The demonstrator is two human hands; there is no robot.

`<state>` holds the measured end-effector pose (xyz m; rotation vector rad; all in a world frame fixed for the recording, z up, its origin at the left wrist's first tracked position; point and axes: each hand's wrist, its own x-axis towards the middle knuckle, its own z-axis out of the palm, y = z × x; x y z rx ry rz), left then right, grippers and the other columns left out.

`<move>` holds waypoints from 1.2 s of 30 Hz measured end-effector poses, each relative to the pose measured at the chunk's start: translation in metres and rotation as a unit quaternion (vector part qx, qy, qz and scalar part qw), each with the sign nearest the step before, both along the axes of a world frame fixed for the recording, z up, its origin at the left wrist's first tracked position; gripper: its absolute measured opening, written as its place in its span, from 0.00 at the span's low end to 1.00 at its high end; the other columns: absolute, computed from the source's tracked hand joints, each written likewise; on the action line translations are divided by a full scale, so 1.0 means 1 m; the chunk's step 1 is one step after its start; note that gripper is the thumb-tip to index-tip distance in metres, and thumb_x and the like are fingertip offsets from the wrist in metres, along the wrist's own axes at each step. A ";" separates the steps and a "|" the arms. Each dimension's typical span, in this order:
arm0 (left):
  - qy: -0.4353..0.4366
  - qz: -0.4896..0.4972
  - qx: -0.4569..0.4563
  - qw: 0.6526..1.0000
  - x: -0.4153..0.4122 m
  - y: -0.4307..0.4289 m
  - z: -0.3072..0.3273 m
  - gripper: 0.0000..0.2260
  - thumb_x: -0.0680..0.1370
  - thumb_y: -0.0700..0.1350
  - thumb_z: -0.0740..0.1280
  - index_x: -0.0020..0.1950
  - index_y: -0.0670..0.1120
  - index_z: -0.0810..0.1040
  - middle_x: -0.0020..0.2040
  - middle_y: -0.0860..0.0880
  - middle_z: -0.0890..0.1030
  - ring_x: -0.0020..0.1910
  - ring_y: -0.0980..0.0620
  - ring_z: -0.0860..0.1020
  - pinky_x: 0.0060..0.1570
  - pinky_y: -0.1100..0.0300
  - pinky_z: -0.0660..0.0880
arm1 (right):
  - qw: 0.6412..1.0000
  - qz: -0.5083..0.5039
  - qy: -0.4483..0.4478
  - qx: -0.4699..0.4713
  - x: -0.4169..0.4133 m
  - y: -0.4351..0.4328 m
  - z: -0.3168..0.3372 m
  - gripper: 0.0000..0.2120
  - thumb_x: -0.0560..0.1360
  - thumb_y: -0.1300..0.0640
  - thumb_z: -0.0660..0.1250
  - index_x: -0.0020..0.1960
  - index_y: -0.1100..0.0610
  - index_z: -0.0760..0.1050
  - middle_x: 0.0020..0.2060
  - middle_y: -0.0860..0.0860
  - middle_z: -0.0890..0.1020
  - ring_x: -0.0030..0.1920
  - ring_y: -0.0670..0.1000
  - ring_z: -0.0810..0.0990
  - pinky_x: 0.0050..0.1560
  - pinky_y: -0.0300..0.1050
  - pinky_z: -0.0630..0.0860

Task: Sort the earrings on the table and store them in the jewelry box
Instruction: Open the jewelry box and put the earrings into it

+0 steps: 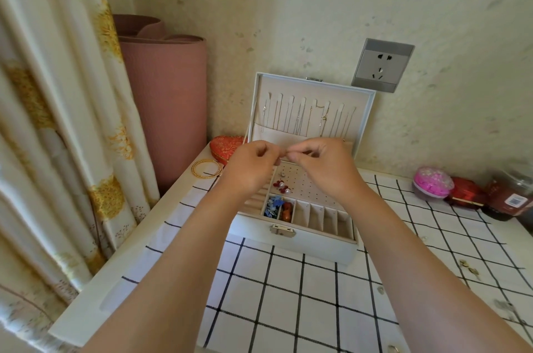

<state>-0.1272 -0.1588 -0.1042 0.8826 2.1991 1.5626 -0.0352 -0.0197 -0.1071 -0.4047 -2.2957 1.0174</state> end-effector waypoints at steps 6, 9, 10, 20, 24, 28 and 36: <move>0.222 -0.032 -0.176 0.959 -0.003 -0.005 -0.017 0.14 0.81 0.47 0.62 0.65 0.55 0.78 0.64 0.51 0.75 0.67 0.51 0.68 0.67 0.52 0.68 | 0.978 -0.031 -0.117 0.170 -0.001 0.003 -0.021 0.05 0.74 0.56 0.74 0.48 0.49 0.86 0.43 0.43 0.83 0.44 0.43 0.80 0.49 0.42 0.78; 0.267 -0.071 -0.214 0.937 -0.004 -0.003 -0.022 0.16 0.82 0.47 0.61 0.69 0.56 0.75 0.67 0.51 0.74 0.69 0.49 0.64 0.69 0.51 0.65 | 0.975 -0.017 -0.125 0.183 -0.002 0.004 -0.020 0.04 0.73 0.56 0.74 0.47 0.49 0.86 0.43 0.44 0.83 0.43 0.44 0.81 0.47 0.43 0.79; 0.267 -0.075 -0.219 0.936 -0.005 -0.003 -0.022 0.16 0.82 0.47 0.61 0.69 0.55 0.75 0.67 0.50 0.74 0.70 0.49 0.63 0.69 0.51 0.65 | 0.974 -0.009 -0.124 0.188 -0.002 0.004 -0.020 0.04 0.73 0.56 0.74 0.46 0.49 0.86 0.42 0.44 0.83 0.43 0.44 0.81 0.47 0.44 0.79; 0.281 -0.078 -0.230 0.929 -0.006 -0.002 -0.024 0.17 0.81 0.47 0.61 0.70 0.55 0.74 0.68 0.51 0.73 0.69 0.49 0.63 0.67 0.52 0.65 | 0.963 0.045 -0.204 0.168 0.002 0.008 -0.009 0.09 0.77 0.60 0.68 0.51 0.49 0.85 0.43 0.37 0.78 0.49 0.42 0.79 0.54 0.41 0.76; 0.280 -0.072 -0.220 0.932 -0.004 -0.003 -0.024 0.20 0.80 0.47 0.63 0.72 0.53 0.70 0.68 0.51 0.73 0.70 0.49 0.63 0.67 0.51 0.65 | 0.966 0.041 -0.207 0.151 0.003 0.009 -0.009 0.12 0.78 0.62 0.66 0.51 0.48 0.84 0.48 0.40 0.81 0.53 0.43 0.79 0.58 0.41 0.75; 0.294 -0.085 -0.238 0.922 -0.004 -0.002 -0.023 0.17 0.81 0.49 0.61 0.70 0.55 0.72 0.69 0.51 0.72 0.70 0.48 0.63 0.69 0.50 0.63 | 0.961 0.043 -0.214 0.167 0.006 0.006 -0.007 0.14 0.78 0.64 0.65 0.52 0.49 0.84 0.47 0.41 0.79 0.52 0.43 0.78 0.56 0.40 0.75; 0.318 -0.070 -0.143 0.935 0.021 -0.008 -0.015 0.17 0.79 0.50 0.64 0.68 0.52 0.74 0.66 0.51 0.73 0.68 0.51 0.65 0.67 0.55 0.65 | 0.973 0.019 -0.174 0.152 0.044 0.004 0.015 0.09 0.78 0.59 0.68 0.53 0.47 0.83 0.46 0.38 0.79 0.51 0.42 0.78 0.57 0.39 0.73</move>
